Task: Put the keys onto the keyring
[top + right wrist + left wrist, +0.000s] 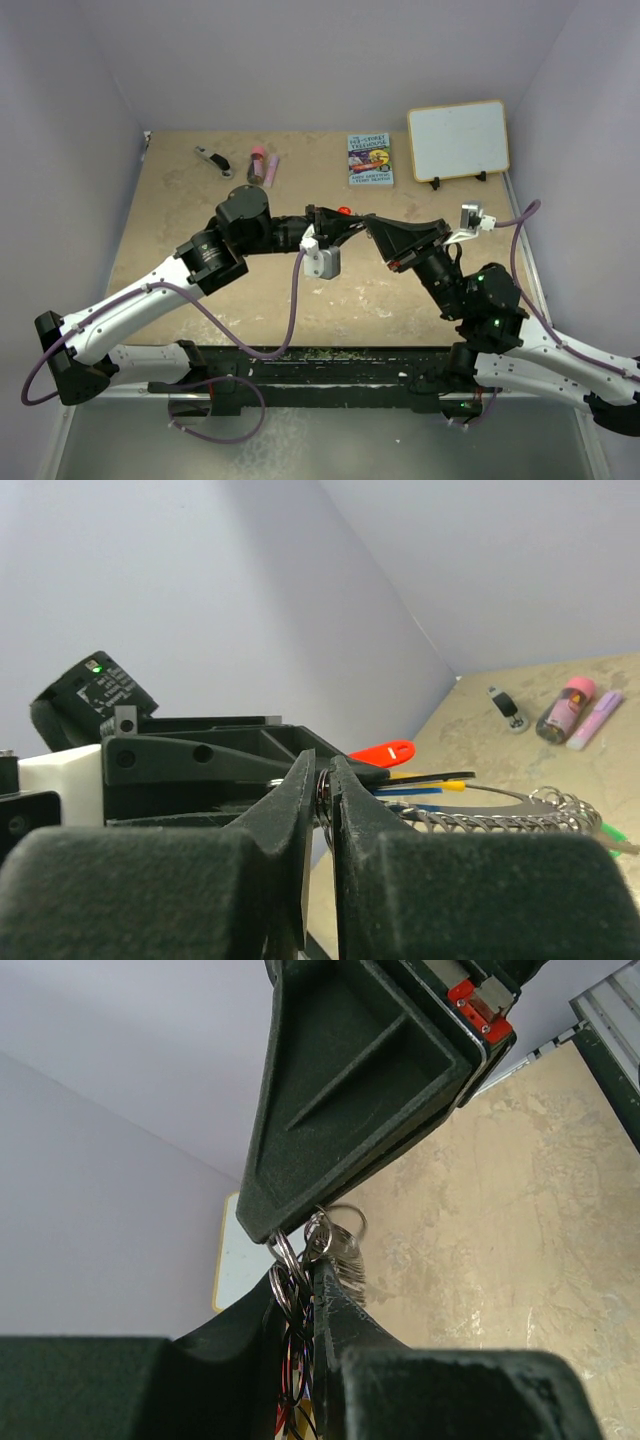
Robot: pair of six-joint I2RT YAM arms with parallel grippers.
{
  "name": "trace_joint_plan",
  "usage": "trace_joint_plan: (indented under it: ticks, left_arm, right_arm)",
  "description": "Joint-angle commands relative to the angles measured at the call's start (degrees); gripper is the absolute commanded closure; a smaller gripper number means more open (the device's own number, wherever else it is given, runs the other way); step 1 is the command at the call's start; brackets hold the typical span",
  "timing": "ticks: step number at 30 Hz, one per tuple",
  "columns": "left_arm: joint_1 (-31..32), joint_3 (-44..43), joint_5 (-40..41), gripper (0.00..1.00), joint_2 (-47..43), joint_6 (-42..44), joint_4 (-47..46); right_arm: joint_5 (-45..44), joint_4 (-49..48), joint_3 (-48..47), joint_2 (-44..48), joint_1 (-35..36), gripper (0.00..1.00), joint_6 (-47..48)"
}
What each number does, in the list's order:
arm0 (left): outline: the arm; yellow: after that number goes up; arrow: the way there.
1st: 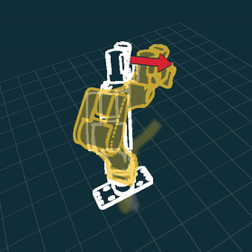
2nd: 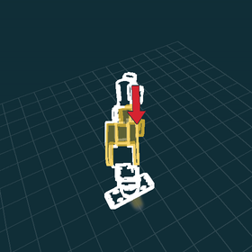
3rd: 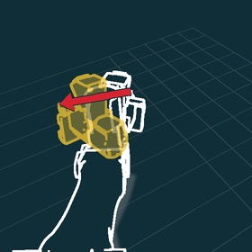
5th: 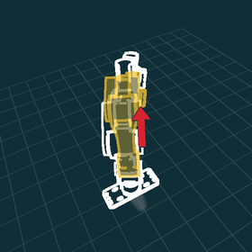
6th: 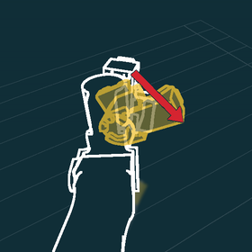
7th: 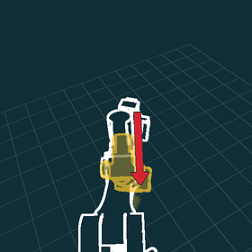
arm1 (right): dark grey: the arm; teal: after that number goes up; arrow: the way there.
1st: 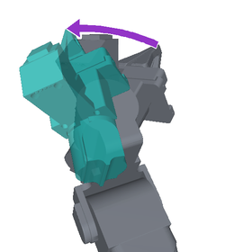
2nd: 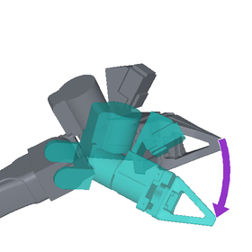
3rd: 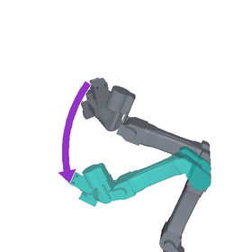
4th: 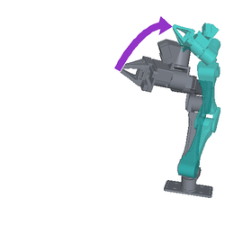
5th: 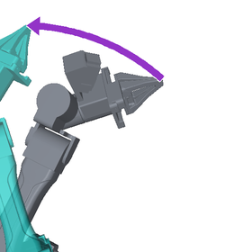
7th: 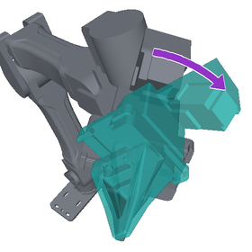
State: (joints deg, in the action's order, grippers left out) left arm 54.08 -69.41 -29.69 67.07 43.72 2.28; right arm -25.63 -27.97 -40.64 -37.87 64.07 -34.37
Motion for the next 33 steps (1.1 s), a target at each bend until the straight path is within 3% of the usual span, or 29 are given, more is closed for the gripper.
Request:
trace_joint_plan:
  ticks: [1,10,14,22,28,33]
  left_arm:
    - [0.09,-1.21,-0.40,0.95,-1.52,2.13,-5.97]
    - [0.09,-1.53,-4.73,0.95,-2.50,6.38,-2.59]
    - [0.15,-1.43,-4.21,0.95,-2.43,6.01,-2.82]
    - [0.17,-1.59,0.16,0.95,-1.10,-3.93,-7.56]
    - [0.27,-2.76,4.22,0.95,-0.41,-12.16,-8.43]
    - [0.35,-2.67,4.96,0.95,-0.33,-14.11,-8.67]
  right_arm:
    - [0.23,7.33,-1.74,-0.58,0.29,0.89,-1.32]
    - [-0.81,10.29,-2.88,-0.78,0.34,1.00,-1.46]
    - [-0.40,8.60,-2.42,-1.06,0.34,1.00,-0.90]
    - [-2.04,-6.94,3.96,-1.59,0.39,1.00,0.36]
    - [-7.98,-21.16,7.17,-4.98,2.48,1.00,2.90]
    - [-10.80,-26.62,7.12,-8.03,3.53,1.00,4.32]
